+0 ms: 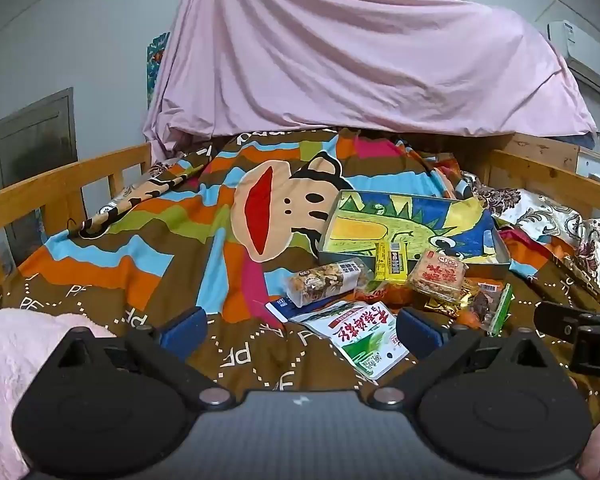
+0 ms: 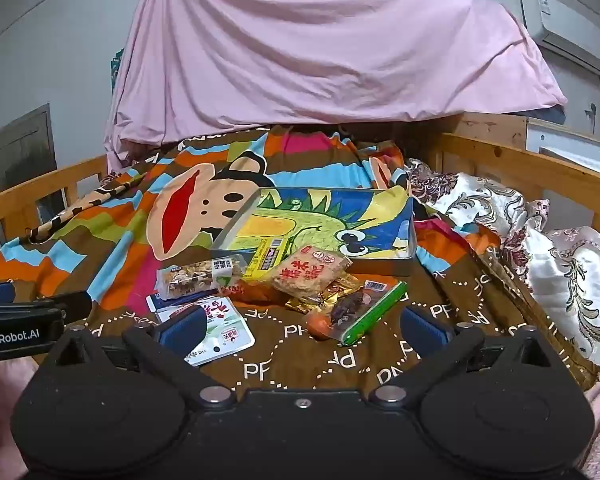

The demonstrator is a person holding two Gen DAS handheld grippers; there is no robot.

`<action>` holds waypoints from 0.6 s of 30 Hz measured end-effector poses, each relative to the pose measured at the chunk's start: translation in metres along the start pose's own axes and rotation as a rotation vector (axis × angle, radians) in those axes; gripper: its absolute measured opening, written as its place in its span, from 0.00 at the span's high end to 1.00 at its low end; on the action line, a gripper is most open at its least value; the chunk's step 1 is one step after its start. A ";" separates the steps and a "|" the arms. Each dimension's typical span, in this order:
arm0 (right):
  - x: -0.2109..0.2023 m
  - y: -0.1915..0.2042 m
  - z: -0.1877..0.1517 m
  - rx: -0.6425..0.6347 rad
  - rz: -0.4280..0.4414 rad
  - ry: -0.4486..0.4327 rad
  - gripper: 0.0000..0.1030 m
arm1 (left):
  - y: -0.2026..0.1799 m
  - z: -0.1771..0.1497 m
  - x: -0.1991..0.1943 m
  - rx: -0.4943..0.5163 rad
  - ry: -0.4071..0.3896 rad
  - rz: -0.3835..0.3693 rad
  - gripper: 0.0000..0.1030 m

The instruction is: Organize snacks

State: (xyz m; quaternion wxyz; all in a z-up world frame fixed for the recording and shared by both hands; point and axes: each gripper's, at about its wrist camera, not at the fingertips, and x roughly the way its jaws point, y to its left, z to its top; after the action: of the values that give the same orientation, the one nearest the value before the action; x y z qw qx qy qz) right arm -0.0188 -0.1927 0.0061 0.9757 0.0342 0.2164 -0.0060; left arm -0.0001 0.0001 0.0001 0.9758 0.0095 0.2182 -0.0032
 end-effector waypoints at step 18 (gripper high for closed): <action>0.001 0.000 0.001 0.002 0.001 0.008 0.00 | -0.001 0.000 0.000 0.002 0.006 0.000 0.00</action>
State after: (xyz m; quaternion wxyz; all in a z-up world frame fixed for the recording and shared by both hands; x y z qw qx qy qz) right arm -0.0181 -0.1928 0.0063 0.9748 0.0353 0.2204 -0.0058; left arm -0.0003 -0.0007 0.0001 0.9752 0.0107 0.2212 -0.0036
